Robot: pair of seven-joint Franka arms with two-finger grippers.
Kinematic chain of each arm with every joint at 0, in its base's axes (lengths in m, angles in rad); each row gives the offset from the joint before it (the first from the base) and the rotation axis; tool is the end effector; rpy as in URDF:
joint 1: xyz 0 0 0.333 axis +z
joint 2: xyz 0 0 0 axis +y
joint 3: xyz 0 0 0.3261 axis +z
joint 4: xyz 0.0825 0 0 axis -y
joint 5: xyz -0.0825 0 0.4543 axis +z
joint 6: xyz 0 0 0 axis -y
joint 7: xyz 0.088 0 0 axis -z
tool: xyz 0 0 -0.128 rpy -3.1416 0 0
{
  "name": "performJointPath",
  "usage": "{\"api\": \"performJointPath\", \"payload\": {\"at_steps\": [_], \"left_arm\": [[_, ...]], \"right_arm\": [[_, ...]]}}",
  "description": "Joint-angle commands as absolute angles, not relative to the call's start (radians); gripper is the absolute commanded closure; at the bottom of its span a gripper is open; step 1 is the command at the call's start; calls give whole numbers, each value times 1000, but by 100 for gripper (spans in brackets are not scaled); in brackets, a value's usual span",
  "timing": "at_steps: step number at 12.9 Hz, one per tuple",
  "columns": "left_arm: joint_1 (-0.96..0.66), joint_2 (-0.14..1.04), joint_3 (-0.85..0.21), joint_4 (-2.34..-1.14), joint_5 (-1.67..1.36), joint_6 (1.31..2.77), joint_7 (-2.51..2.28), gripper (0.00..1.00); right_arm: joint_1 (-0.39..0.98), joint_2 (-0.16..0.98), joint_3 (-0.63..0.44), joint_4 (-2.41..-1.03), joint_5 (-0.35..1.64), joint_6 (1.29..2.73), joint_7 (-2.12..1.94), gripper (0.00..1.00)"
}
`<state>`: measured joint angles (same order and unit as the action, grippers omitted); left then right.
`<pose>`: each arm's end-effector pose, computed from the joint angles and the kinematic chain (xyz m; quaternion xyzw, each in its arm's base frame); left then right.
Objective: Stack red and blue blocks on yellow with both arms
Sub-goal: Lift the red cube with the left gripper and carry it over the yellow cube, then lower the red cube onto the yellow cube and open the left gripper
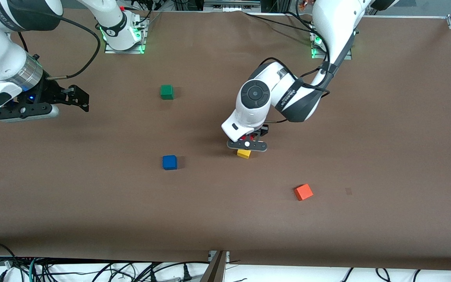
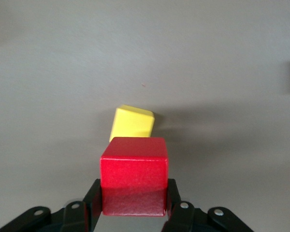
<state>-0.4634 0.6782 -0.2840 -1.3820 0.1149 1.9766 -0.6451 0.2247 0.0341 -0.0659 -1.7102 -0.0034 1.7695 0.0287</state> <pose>0.6082 -0.4997 0.2749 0.9978 -0.0479 -0.0456 0.0103 0.6383 0.1023 0.5332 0.9978 0.0653 0.0128 0.0016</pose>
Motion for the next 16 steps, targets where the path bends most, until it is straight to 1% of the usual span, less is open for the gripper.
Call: {"api": "performJointPath", "payload": {"at_steps": [1, 5, 10, 16], "left_arm": [[-514, 707, -268, -1356, 138, 1983, -621, 100], [-505, 735, -255, -1356, 140, 2003, -450, 100], [-494, 782, -253, -1347, 198, 2013, -408, 100], [-482, 799, -244, -1344, 196, 2028, -385, 100]], "right_arm": [[218, 41, -61, -1687, -11, 1750, 14, 0], [218, 41, -61, -1687, -11, 1750, 14, 0], [218, 41, -61, -1687, -11, 1750, 14, 0], [218, 41, -60, -1687, -11, 1750, 14, 0]]}}
